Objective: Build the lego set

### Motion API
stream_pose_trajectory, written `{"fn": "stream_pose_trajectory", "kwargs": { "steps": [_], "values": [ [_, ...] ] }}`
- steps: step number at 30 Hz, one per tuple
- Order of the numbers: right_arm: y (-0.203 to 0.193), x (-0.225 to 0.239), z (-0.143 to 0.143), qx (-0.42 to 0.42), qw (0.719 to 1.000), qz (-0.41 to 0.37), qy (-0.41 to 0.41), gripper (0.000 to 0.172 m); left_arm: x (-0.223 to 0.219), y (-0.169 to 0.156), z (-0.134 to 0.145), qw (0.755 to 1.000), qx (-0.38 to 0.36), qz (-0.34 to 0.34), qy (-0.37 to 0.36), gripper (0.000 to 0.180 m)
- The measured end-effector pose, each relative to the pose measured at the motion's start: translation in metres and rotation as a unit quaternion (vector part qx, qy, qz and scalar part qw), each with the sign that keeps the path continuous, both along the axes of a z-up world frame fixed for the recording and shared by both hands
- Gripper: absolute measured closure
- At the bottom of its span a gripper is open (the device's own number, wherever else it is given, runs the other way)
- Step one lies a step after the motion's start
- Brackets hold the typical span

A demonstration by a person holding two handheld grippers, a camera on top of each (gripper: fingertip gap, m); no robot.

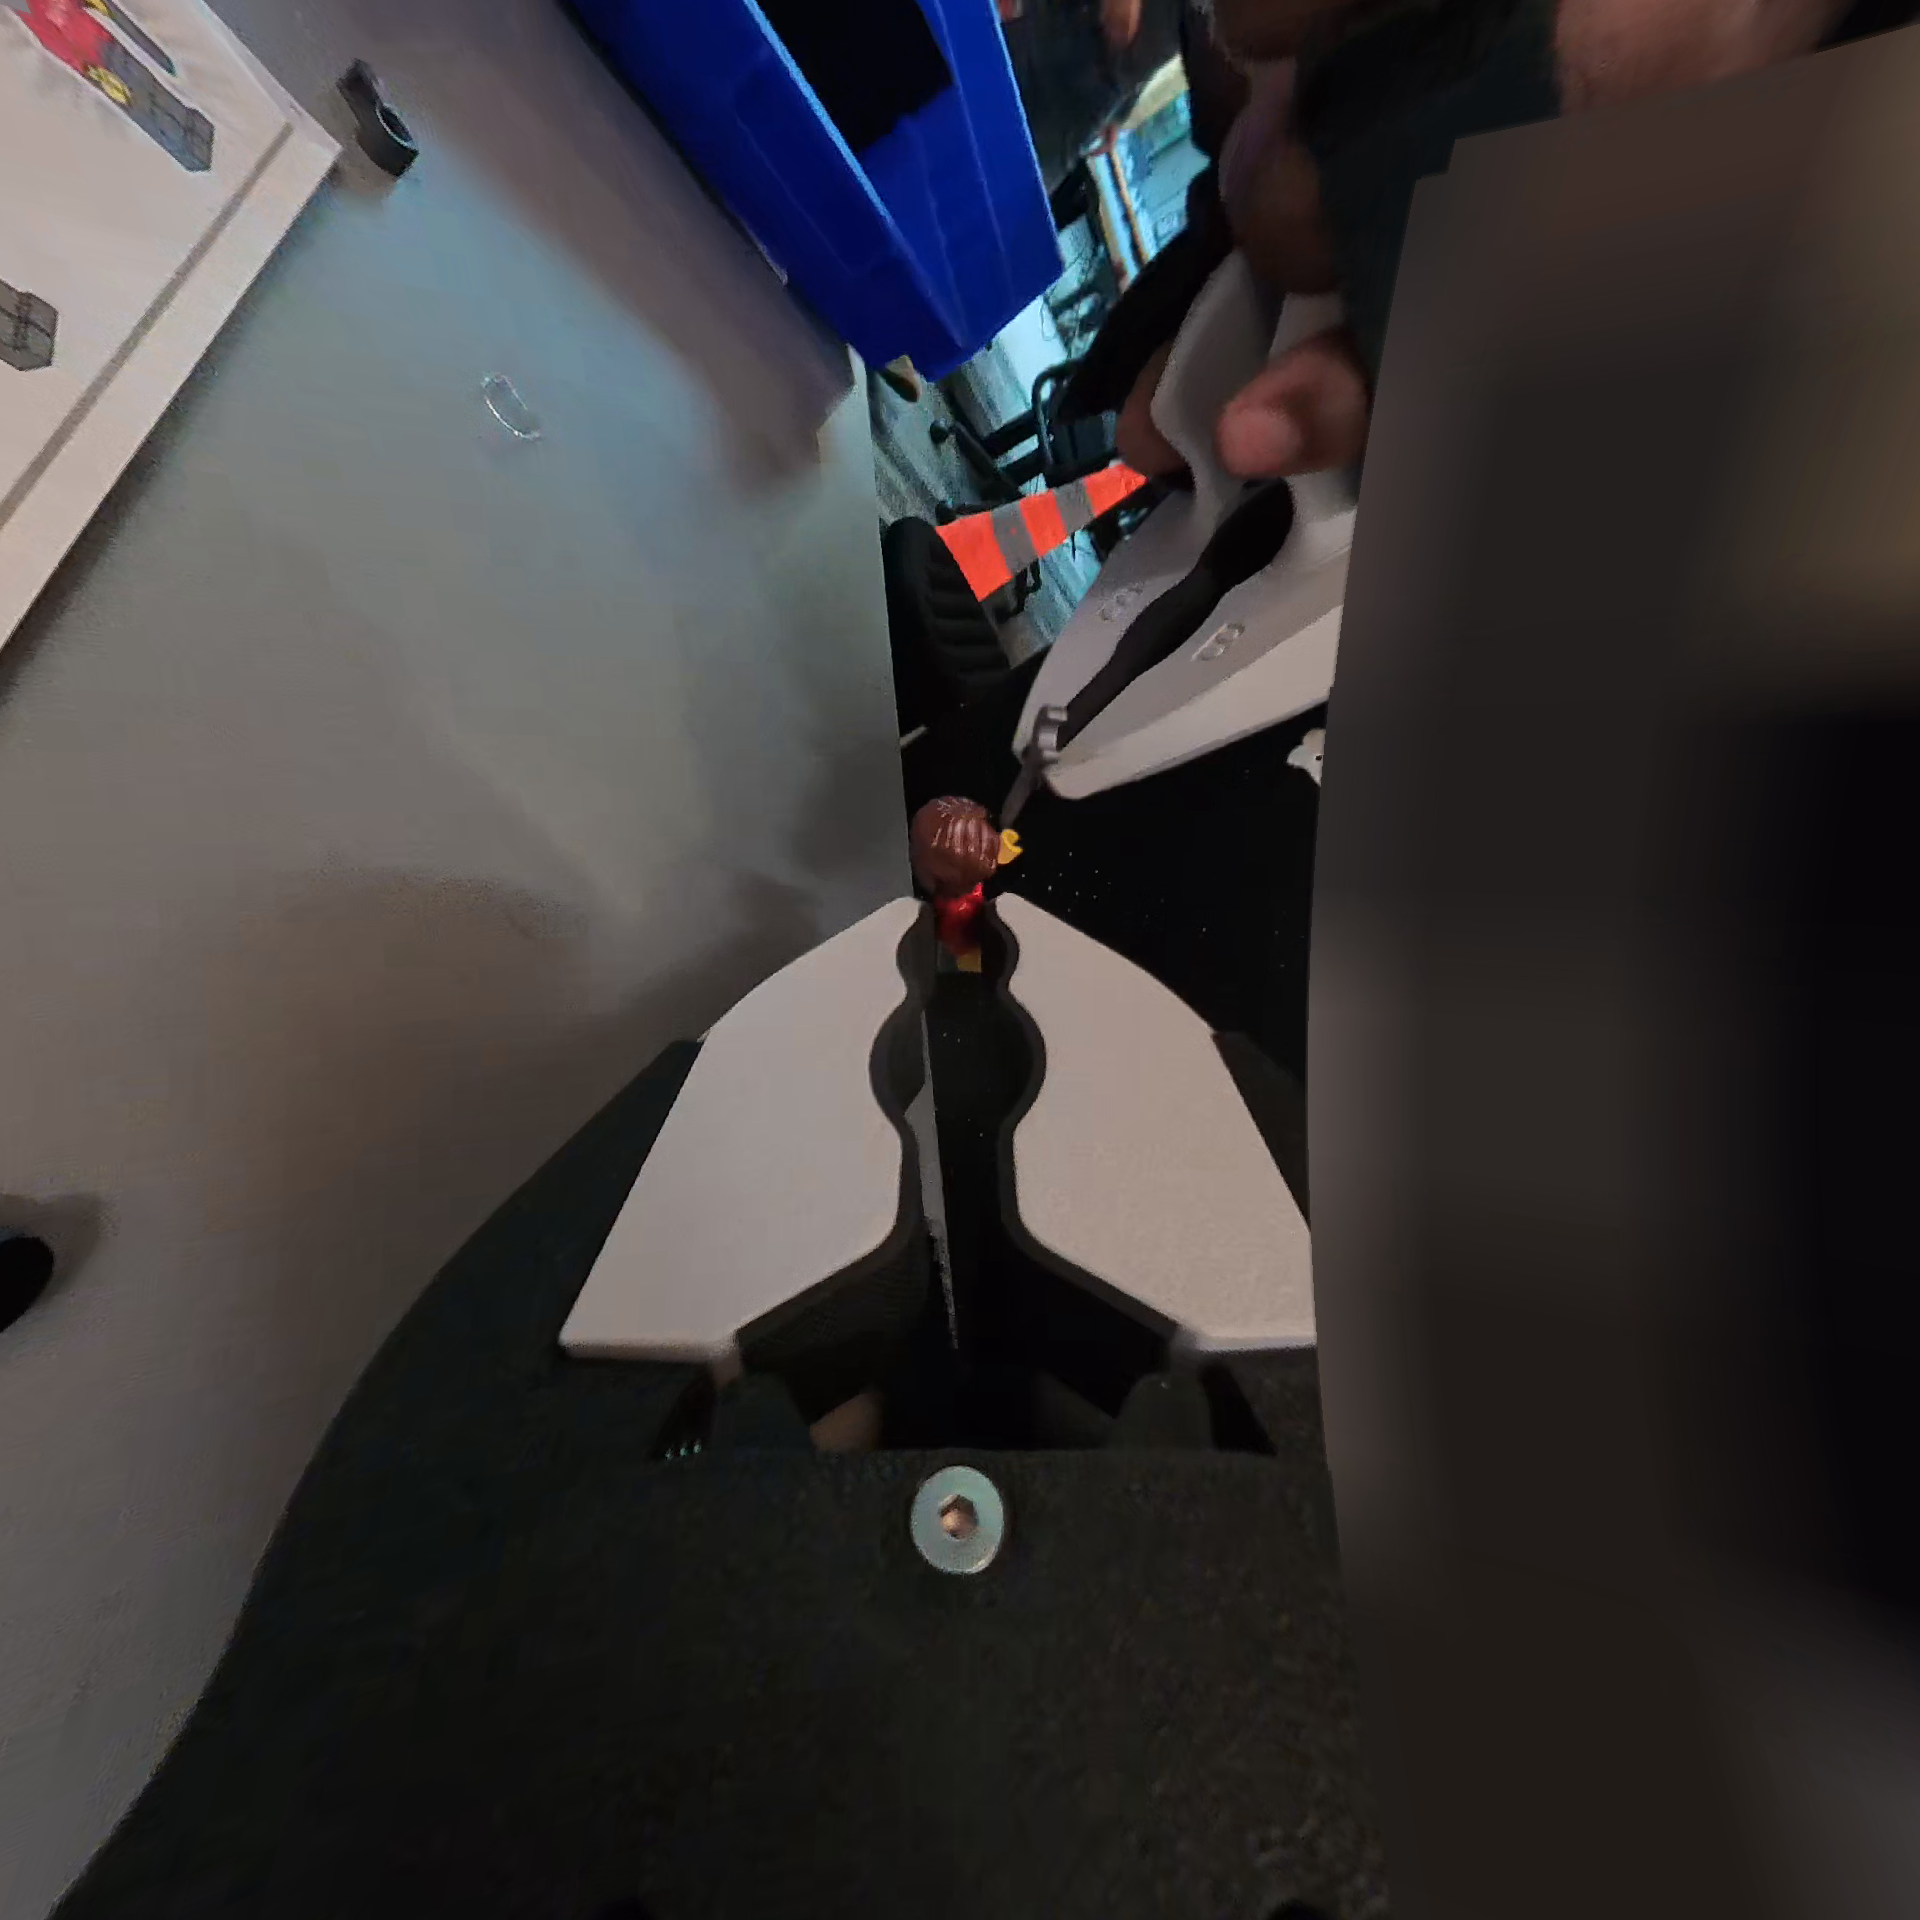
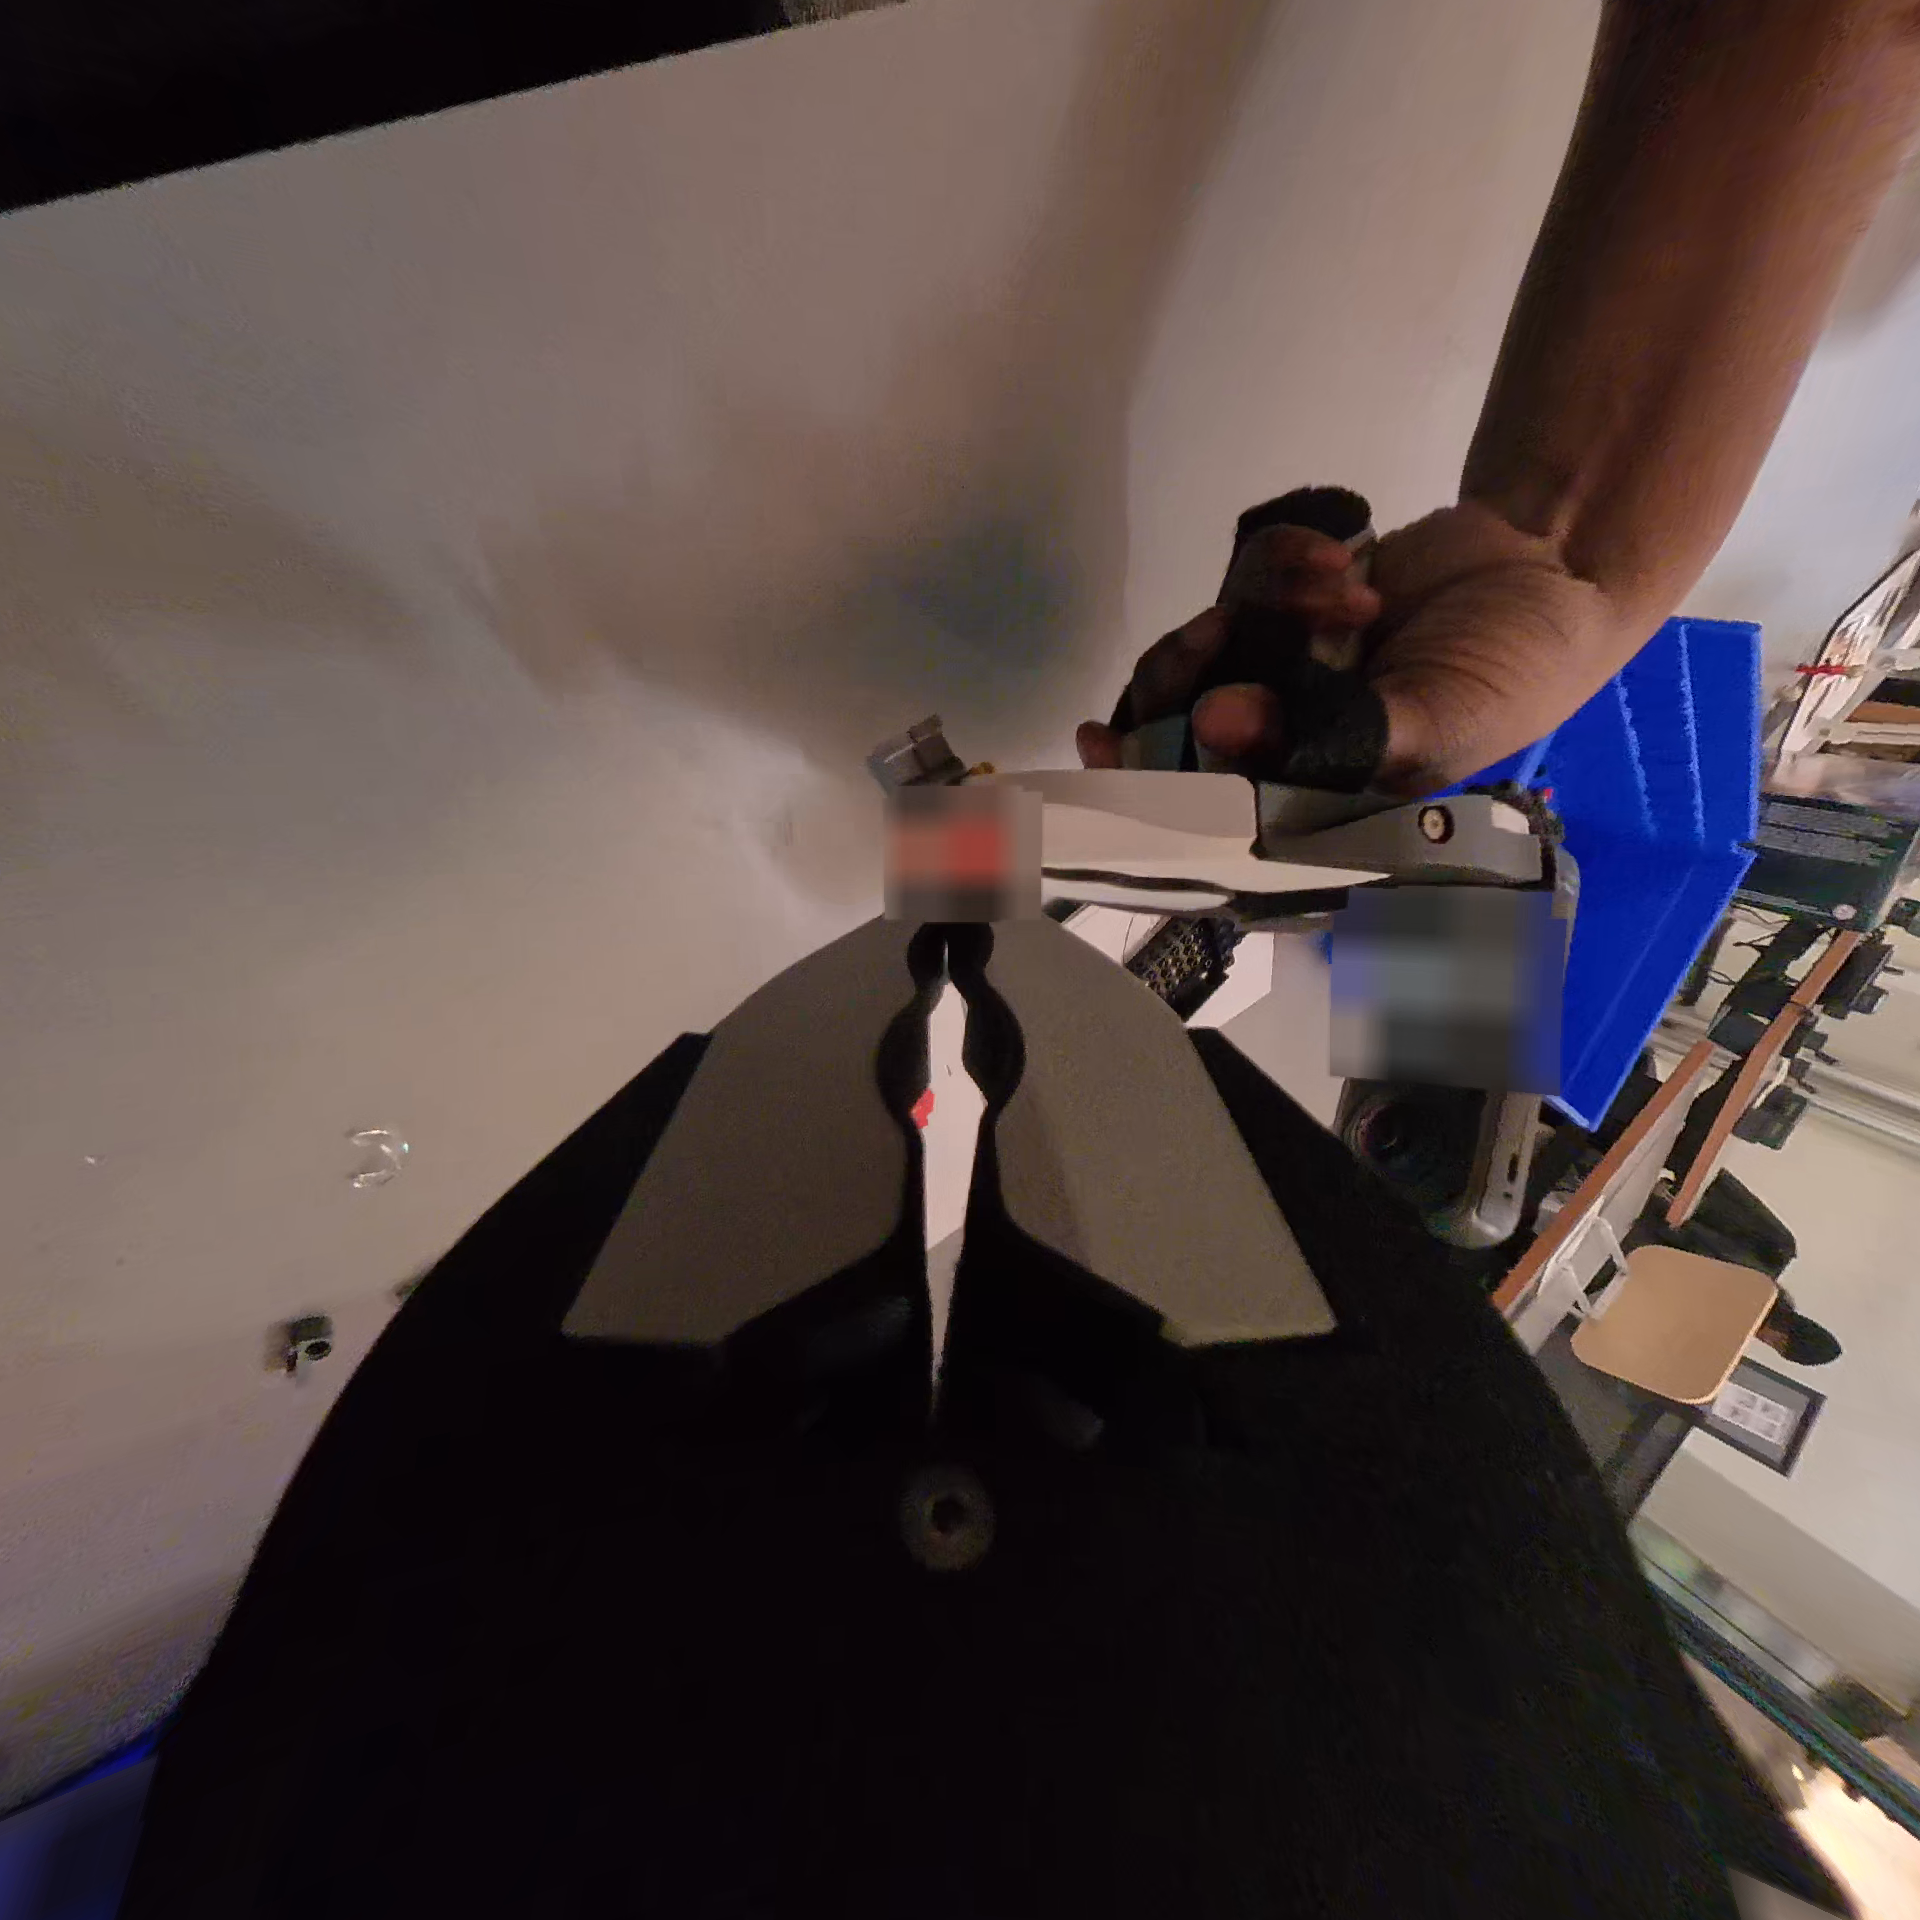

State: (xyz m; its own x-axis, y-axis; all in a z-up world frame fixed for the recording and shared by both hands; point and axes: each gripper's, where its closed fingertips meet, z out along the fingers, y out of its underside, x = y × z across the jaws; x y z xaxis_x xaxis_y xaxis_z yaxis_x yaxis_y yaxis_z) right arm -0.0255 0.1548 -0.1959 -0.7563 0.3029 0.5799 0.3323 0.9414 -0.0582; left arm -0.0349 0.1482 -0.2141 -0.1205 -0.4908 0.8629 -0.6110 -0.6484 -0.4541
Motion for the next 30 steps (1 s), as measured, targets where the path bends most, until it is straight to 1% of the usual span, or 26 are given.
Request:
{"fn": "stream_pose_trajectory", "kwargs": {
  "steps": [1, 5, 8, 10, 12, 15, 17, 20, 22, 23, 24, 25, 26, 27, 28, 29, 30],
  "values": [
    [-0.002, 0.000, 0.000, -0.007, 1.000, 0.003, -0.001, 0.171, 0.001, 0.000, 0.000, 1.000, 0.001, -0.003, 0.003, 0.173],
    [-0.002, -0.001, -0.003, -0.015, 1.000, 0.001, 0.001, 0.171, 0.005, 0.009, 0.001, 1.000, 0.005, 0.011, 0.004, 0.173],
    [0.011, 0.002, -0.006, -0.017, 1.000, -0.023, 0.012, 0.171, 0.009, 0.023, -0.001, 0.999, 0.004, 0.049, 0.002, 0.173],
    [0.024, 0.008, -0.010, -0.028, 0.998, -0.047, 0.022, 0.171, 0.007, 0.039, -0.012, 0.995, 0.022, 0.099, 0.015, 0.173],
    [0.049, 0.019, -0.018, -0.024, 0.996, -0.078, 0.020, 0.171, -0.001, 0.058, -0.020, 0.985, 0.038, 0.164, 0.022, 0.173],
    [0.092, 0.031, -0.044, -0.041, 0.993, -0.109, -0.014, 0.172, -0.016, 0.076, -0.010, 0.966, 0.051, 0.252, -0.021, 0.173],
    [0.111, 0.032, -0.064, -0.046, 0.993, -0.094, -0.055, 0.172, -0.024, 0.077, -0.005, 0.955, 0.068, 0.285, -0.039, 0.173],
    [0.118, 0.032, -0.089, -0.051, 0.988, -0.042, -0.139, 0.171, -0.033, 0.074, -0.003, 0.940, 0.089, 0.324, -0.054, 0.173],
    [0.120, 0.036, -0.098, -0.039, 0.983, -0.009, -0.181, 0.171, -0.036, 0.071, -0.005, 0.935, 0.094, 0.338, -0.055, 0.173],
    [0.122, 0.035, -0.096, -0.039, 0.983, -0.004, -0.181, 0.165, -0.037, 0.071, -0.006, 0.932, 0.099, 0.346, -0.054, 0.173],
    [0.127, 0.034, -0.092, -0.036, 0.983, -0.021, -0.179, 0.156, -0.038, 0.072, -0.007, 0.928, 0.105, 0.353, -0.053, 0.173],
    [0.130, 0.034, -0.086, -0.046, 0.983, -0.051, -0.171, 0.153, -0.039, 0.074, -0.007, 0.924, 0.112, 0.361, -0.055, 0.173],
    [0.132, 0.031, -0.076, -0.070, 0.983, -0.090, -0.143, 0.151, -0.039, 0.075, -0.005, 0.920, 0.117, 0.368, -0.060, 0.173],
    [0.135, 0.026, -0.065, -0.099, 0.979, -0.151, -0.098, 0.152, -0.040, 0.078, -0.003, 0.915, 0.122, 0.379, -0.068, 0.173],
    [0.142, 0.022, -0.056, -0.127, 0.961, -0.242, -0.046, 0.151, -0.042, 0.082, 0.001, 0.907, 0.128, 0.394, -0.081, 0.173],
    [0.149, 0.024, -0.052, -0.160, 0.921, -0.356, -0.004, 0.144, -0.043, 0.087, 0.005, 0.896, 0.132, 0.413, -0.094, 0.173],
    [0.148, 0.031, -0.055, -0.214, 0.856, -0.470, 0.021, 0.138, -0.046, 0.092, 0.009, 0.885, 0.134, 0.433, -0.106, 0.173]
  ]
}}
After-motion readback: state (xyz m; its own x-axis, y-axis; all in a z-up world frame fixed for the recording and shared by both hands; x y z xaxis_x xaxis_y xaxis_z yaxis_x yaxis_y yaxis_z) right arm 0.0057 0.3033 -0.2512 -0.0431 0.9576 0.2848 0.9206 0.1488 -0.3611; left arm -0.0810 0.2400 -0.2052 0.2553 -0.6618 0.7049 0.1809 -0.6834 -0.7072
